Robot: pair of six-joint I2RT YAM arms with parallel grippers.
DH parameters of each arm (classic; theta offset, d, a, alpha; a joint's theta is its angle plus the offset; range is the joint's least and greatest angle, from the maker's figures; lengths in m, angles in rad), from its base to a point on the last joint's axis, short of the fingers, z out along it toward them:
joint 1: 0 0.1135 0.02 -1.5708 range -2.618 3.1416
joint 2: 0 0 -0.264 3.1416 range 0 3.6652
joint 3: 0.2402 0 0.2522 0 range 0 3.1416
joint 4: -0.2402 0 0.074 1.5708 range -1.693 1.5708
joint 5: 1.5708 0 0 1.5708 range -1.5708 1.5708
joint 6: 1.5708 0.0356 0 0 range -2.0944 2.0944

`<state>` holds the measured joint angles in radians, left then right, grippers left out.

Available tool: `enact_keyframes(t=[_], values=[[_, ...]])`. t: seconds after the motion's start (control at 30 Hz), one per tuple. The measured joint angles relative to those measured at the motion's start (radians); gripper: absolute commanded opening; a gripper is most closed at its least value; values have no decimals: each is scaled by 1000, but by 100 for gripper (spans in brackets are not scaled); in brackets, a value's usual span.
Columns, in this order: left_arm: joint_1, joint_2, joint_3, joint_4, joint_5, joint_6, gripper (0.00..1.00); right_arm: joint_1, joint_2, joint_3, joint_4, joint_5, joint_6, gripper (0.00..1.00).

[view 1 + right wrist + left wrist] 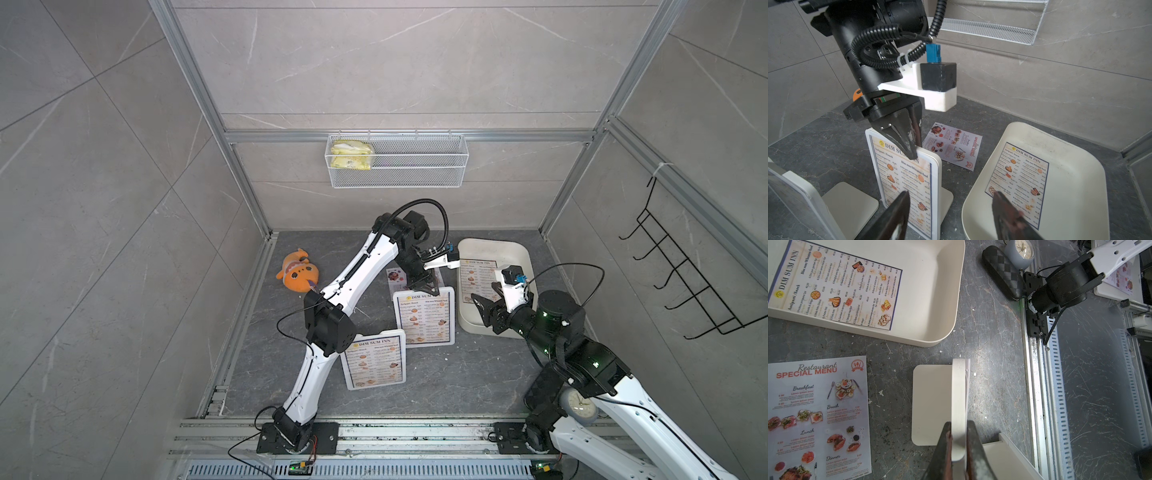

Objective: Replace the menus in the menu holders
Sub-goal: Place the menu holder at the center of the board.

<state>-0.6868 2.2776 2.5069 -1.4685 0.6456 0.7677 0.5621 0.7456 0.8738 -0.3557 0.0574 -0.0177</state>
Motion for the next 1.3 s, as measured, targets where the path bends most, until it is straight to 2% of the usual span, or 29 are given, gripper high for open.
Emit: enact_keyframes(t=[0.17,0.23,0.37,0.47,0.6,0.87,1.03,1.13,1.3], values=[[-13,4,2,-1,-5,-1,1,0,0,0,0,0,0,66],[-15,5,2,-1,-8,-1,9,0,0,-1,0,0,0,66],[-16,6,3,4,-8,-10,15,0,0,-4,1,0,0,67],[-16,12,3,8,-7,-21,27,0,0,-5,1,3,0,67],[-17,24,3,10,-7,-42,39,0,1,-5,1,3,-1,69],[-20,25,3,20,-5,-58,43,0,13,-4,12,-11,-43,68],[-19,21,-2,52,-12,-68,45,-1,58,2,16,-82,-129,67],[-8,-29,-72,113,-19,-94,48,-1,91,26,6,-185,-225,64],[58,-279,-400,335,2,-174,59,-1,176,159,-55,-329,-375,65]])
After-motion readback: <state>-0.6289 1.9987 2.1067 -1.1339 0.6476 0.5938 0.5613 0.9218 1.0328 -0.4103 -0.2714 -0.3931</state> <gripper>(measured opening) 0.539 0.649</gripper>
